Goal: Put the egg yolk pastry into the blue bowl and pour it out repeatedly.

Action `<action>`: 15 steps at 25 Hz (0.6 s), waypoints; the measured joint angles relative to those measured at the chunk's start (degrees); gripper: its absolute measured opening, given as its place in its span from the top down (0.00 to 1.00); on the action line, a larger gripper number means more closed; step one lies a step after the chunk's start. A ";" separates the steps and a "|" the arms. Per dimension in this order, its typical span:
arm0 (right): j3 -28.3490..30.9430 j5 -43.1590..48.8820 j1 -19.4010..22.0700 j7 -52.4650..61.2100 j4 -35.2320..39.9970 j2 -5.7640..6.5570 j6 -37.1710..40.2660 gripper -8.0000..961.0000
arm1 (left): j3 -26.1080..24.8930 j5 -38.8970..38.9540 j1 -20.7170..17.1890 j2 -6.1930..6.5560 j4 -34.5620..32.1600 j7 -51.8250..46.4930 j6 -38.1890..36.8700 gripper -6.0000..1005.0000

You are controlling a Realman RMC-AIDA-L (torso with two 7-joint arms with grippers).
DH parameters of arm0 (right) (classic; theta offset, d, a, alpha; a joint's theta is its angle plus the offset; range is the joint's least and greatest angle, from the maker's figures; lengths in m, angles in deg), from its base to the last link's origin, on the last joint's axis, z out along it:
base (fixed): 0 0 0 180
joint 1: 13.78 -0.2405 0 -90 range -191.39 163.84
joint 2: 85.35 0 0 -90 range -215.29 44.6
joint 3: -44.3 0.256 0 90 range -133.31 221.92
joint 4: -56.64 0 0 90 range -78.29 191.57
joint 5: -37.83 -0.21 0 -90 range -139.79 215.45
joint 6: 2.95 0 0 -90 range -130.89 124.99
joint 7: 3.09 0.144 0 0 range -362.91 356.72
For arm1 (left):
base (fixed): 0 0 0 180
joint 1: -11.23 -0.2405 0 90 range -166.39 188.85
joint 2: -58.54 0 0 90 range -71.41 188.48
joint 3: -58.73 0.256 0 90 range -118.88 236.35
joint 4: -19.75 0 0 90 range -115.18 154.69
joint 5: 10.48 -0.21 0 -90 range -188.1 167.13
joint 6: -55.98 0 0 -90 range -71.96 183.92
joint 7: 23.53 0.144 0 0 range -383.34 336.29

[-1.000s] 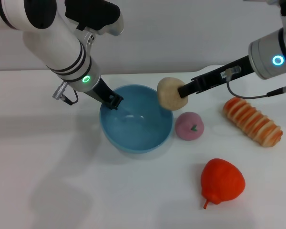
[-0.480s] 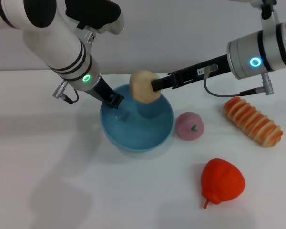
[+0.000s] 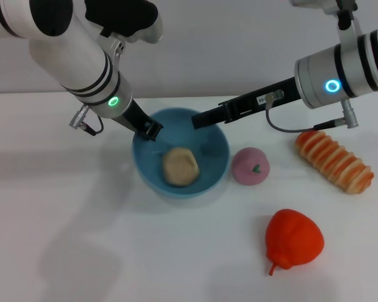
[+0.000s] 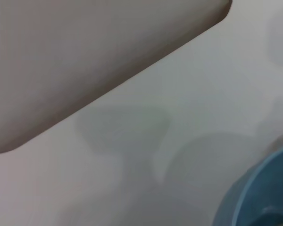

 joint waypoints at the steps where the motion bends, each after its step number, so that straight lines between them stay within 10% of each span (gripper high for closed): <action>1: 0.13 -0.06 0.12 -0.22 0.12 -0.02 -0.06 0.87 | -0.01 -0.01 -0.03 0.02 -0.02 0.01 -0.08 1.00; 15: 0.65 -14.96 12.64 -24.85 3.26 -0.57 -14.22 0.47 | -0.36 -0.05 -1.86 0.14 -0.06 0.32 -4.81 0.99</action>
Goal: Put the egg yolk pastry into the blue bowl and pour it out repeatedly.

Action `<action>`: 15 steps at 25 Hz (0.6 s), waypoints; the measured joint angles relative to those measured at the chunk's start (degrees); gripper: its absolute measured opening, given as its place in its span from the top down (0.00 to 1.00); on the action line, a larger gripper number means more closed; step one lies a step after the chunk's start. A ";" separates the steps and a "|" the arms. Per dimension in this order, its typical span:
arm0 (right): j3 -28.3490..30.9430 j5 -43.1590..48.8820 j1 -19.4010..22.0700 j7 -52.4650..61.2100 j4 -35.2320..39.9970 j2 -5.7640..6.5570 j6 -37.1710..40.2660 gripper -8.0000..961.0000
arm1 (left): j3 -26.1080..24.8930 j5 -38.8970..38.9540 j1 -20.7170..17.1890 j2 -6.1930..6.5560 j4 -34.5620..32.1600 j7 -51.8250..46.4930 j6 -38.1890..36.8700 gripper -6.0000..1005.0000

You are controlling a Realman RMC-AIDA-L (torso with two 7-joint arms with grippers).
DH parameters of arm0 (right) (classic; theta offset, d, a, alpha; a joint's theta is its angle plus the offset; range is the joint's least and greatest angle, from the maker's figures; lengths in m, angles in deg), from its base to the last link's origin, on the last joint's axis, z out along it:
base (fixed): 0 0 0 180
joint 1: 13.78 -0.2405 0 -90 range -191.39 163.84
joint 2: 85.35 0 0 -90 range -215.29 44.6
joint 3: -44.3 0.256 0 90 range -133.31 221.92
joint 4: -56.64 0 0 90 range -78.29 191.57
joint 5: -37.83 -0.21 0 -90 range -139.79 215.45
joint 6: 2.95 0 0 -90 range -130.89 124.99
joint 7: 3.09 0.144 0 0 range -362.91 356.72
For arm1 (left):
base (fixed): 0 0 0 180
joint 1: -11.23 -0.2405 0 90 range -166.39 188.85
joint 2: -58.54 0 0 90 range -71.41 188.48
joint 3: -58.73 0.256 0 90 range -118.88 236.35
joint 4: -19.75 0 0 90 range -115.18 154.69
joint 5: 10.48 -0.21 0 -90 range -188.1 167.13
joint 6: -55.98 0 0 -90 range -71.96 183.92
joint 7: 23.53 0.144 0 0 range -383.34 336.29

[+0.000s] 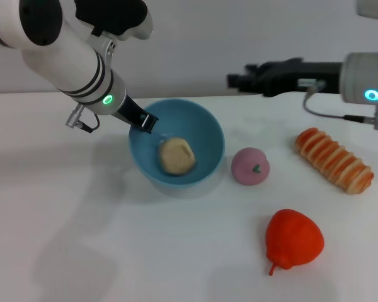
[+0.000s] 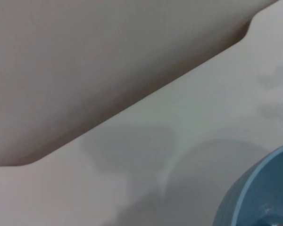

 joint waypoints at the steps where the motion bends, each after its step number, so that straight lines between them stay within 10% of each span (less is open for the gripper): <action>1: -0.02 -1.98 1.20 -3.69 0.01 0.00 -1.62 0.47 | -0.07 0.02 -0.15 0.01 0.00 0.00 -0.28 0.99; 15: -3.31 -25.46 8.78 -39.74 -6.11 -0.67 -26.57 0.47 | -0.09 0.04 -0.35 -0.01 0.11 0.00 -2.42 0.99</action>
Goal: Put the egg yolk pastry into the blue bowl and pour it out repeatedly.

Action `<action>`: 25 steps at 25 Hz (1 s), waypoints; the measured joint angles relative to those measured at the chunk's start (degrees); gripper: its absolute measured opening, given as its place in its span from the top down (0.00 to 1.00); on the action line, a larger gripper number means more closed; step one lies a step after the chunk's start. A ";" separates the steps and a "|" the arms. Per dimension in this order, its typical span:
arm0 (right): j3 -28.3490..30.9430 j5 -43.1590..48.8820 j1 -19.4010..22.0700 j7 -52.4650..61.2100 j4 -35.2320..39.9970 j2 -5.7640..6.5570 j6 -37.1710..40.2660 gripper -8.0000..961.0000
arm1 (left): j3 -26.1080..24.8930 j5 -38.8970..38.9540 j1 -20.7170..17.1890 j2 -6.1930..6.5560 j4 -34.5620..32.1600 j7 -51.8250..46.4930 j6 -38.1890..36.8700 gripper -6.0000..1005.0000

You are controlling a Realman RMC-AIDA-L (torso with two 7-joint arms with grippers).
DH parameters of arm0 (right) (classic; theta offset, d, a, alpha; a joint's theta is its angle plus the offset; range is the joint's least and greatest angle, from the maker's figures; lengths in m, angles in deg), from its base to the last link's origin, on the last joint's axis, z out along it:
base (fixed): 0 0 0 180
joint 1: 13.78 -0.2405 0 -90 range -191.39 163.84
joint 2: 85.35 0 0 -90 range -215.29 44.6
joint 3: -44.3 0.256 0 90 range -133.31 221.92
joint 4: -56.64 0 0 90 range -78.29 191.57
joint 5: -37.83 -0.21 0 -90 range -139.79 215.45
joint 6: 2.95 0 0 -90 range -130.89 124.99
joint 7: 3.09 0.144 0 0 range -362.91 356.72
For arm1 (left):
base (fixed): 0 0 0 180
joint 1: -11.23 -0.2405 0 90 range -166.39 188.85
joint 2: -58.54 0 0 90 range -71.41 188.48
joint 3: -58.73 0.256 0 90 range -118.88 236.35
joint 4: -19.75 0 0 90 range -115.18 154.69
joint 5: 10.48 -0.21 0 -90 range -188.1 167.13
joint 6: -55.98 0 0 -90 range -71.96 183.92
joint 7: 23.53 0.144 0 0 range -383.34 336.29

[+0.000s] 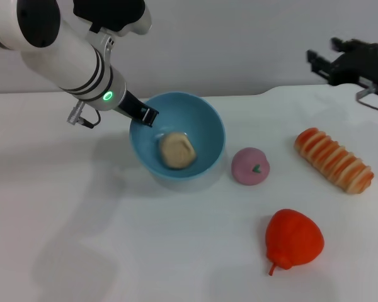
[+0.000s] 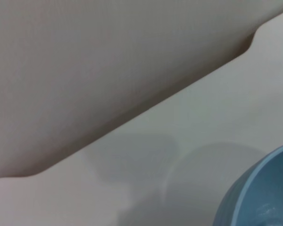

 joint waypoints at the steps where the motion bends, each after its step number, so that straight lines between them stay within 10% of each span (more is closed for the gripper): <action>1: -0.12 -4.85 0.70 -3.66 -0.44 0.07 -0.34 0.47 | 0.00 0.01 0.00 0.00 0.07 0.00 -0.22 0.99; 11: 0.89 -46.85 4.12 -36.24 -11.12 0.36 8.43 0.48 | -0.09 -0.01 0.74 0.04 0.48 0.55 -2.43 0.99; 25: 8.57 -51.87 6.88 -42.22 -27.11 0.70 19.89 0.48 | 3.35 -0.64 3.35 -0.13 3.53 0.61 -7.14 1.00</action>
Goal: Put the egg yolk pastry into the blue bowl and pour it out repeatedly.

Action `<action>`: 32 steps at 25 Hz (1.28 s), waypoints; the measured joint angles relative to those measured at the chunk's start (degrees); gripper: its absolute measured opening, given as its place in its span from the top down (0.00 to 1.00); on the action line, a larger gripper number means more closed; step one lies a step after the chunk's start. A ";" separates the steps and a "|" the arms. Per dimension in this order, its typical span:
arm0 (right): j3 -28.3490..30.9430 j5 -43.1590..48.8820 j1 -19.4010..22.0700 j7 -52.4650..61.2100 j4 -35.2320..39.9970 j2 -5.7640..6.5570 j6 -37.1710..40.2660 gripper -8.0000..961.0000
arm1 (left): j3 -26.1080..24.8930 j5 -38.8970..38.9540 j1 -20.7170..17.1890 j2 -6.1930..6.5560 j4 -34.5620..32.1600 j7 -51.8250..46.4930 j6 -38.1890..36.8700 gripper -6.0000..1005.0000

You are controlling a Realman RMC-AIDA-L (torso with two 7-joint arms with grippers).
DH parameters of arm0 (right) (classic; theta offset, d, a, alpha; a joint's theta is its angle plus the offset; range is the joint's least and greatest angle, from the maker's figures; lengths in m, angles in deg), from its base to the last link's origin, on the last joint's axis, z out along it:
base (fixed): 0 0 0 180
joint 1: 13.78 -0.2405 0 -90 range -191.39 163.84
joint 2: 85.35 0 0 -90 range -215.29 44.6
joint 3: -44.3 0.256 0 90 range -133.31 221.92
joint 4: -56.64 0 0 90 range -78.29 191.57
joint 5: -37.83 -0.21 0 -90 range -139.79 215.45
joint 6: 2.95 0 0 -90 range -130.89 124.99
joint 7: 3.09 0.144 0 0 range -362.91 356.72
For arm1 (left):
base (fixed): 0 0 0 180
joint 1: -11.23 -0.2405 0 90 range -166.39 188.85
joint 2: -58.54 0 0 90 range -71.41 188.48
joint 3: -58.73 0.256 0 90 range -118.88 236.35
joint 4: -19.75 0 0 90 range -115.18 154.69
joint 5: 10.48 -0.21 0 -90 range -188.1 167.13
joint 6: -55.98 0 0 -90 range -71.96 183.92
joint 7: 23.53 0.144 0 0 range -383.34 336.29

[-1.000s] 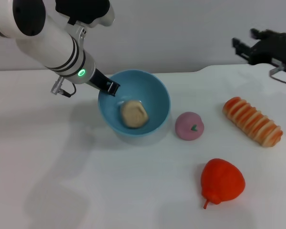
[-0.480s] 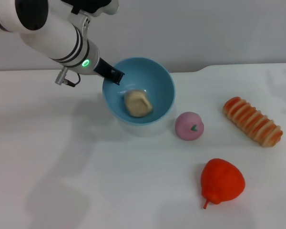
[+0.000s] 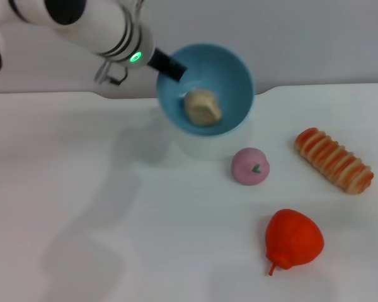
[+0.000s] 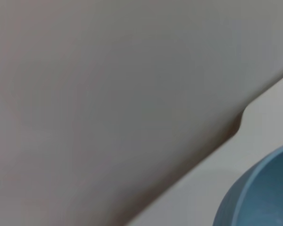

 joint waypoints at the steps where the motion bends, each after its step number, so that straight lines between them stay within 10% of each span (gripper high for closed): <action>1: 0.71 -0.04 0.72 -0.89 -0.63 0.01 0.98 0.48 | 1.21 -0.25 0.39 0.03 1.01 0.00 -0.44 1.00; 21: 2.09 -0.26 1.88 -1.68 -4.14 -0.07 4.40 0.49 | 14.40 -7.93 2.17 -0.43 15.33 -0.47 -12.85 0.99; 32: 2.09 -0.27 1.88 -1.74 -4.27 -0.07 4.41 0.49 | 22.21 -10.65 -4.14 -0.40 22.99 0.58 -27.02 0.99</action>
